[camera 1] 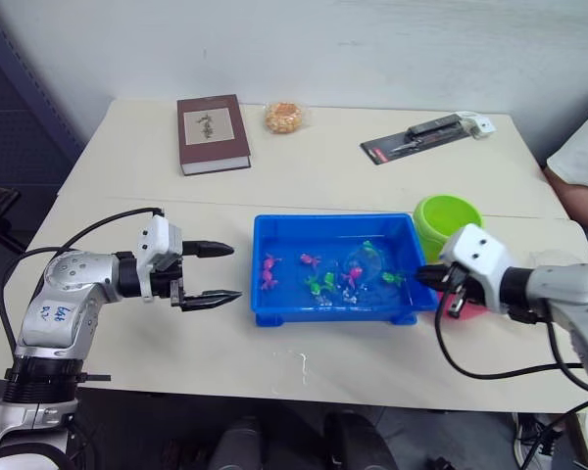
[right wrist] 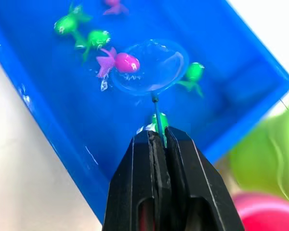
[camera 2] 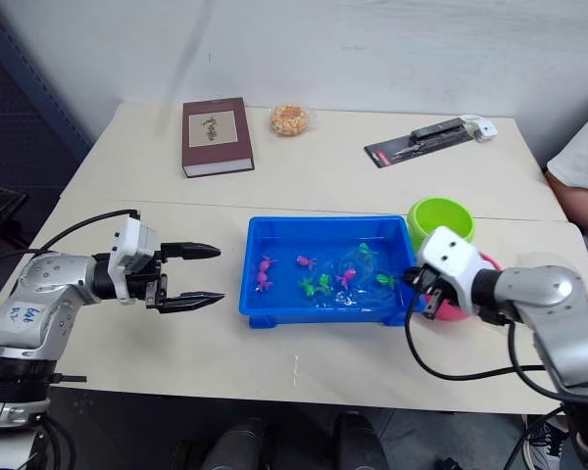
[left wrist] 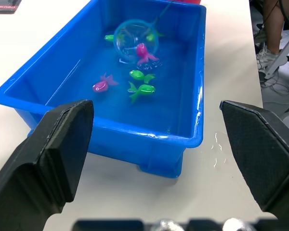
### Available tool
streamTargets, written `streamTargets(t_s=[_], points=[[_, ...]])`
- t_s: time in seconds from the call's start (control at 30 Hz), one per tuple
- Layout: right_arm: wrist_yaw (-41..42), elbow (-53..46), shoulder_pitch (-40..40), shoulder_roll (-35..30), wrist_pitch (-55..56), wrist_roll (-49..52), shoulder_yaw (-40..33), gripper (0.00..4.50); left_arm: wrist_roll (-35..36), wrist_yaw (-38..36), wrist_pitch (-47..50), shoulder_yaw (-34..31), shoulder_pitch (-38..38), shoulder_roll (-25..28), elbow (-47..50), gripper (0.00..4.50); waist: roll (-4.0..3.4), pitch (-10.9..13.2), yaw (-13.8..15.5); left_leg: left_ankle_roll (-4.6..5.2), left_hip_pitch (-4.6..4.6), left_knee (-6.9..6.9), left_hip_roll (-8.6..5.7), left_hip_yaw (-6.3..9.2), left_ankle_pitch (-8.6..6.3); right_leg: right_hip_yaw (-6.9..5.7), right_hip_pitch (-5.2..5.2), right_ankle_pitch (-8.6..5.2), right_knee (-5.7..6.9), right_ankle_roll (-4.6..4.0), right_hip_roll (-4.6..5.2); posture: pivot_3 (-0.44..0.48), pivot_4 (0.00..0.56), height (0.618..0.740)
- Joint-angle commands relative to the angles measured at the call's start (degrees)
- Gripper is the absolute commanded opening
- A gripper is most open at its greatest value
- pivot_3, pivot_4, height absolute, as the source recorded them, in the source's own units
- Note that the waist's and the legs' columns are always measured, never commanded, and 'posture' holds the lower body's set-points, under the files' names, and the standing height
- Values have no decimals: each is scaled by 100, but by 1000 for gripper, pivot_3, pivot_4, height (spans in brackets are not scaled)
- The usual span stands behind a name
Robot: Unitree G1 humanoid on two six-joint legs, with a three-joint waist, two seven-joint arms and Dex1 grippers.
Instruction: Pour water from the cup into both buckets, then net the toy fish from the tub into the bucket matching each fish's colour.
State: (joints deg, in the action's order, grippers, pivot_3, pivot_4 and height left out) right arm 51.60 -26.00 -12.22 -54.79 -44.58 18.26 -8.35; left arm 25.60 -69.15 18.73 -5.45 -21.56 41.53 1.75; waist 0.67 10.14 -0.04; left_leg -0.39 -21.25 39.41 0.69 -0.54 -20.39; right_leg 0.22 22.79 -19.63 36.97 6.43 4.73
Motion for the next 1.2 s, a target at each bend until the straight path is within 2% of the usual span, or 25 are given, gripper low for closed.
streamTargets(t_s=[0.03,0.2,0.4,0.53,0.6,0.67,0.77,0.9,1.07,1.13,1.2], points=[[150,-329,206,-42,-303,549,-709,0,186,40,13,12,-159,-73,292,4489,0,0,-2,0,-1,0,0,0,0,0,0,0,0,0,0,0,150,738],[188,-688,836,148,-820,1388,-1968,0,340,96,130,184,-446,-378,387,4489,0,0,17,2,-2,1,-3,-1,-1,1,-2,1,1,1,-4,0,150,738],[74,-1112,1781,483,-1038,1917,-3377,0,438,161,249,426,-768,-795,389,4489,0,0,22,2,2,1,-4,-1,-1,2,-7,1,3,3,-17,0,150,738],[47,-1202,2638,895,-666,1805,-4359,0,445,187,267,558,-893,-1025,330,4489,1,-1,32,3,5,1,-8,-2,0,5,-10,2,4,4,-20,0,150,738],[6,-1175,3042,1124,-234,1567,-4605,0,439,204,269,602,-932,-1105,289,4489,1,-1,38,3,7,1,-9,-2,0,6,-12,2,4,4,-22,0,150,738],[-33,-1125,3361,1340,240,1351,-4686,0,424,203,259,635,-953,-1162,244,4489,0,-2,27,4,8,1,-10,-4,0,7,-12,2,4,4,-24,0,150,738],[-161,-920,3747,1679,1537,595,-4564,0,382,178,217,694,-1012,-1234,140,4489,-3,-3,3,4,14,1,-10,-8,0,12,-13,2,6,5,-27,0,150,738],[-477,-578,3850,1983,2957,-139,-4366,0,354,183,177,737,-1072,-1298,71,4489,-8,-6,-13,3,23,0,-12,-18,1,16,-13,2,6,5,-28,0,150,738],[-1097,139,4135,2224,5322,-1683,-3930,0,344,221,149,775,-1087,-1371,56,4489,-11,-8,-1,2,24,0,-13,-16,2,19,-13,2,6,5,-27,0,150,738],[-1810,553,4324,2143,6630,-2911,-3733,0,352,251,184,799,-1079,-1406,83,4489,-13,-9,8,3,23,0,-16,-17,3,19,-13,2,7,5,-26,0,150,738],[-2637,789,4343,2168,7326,-3938,-3604,0,350,267,193,824,-1087,-1436,87,4489,-13,-9,1,3,24,0,-19,-17,3,19,-13,2,3,5,-24,0,150,738]])
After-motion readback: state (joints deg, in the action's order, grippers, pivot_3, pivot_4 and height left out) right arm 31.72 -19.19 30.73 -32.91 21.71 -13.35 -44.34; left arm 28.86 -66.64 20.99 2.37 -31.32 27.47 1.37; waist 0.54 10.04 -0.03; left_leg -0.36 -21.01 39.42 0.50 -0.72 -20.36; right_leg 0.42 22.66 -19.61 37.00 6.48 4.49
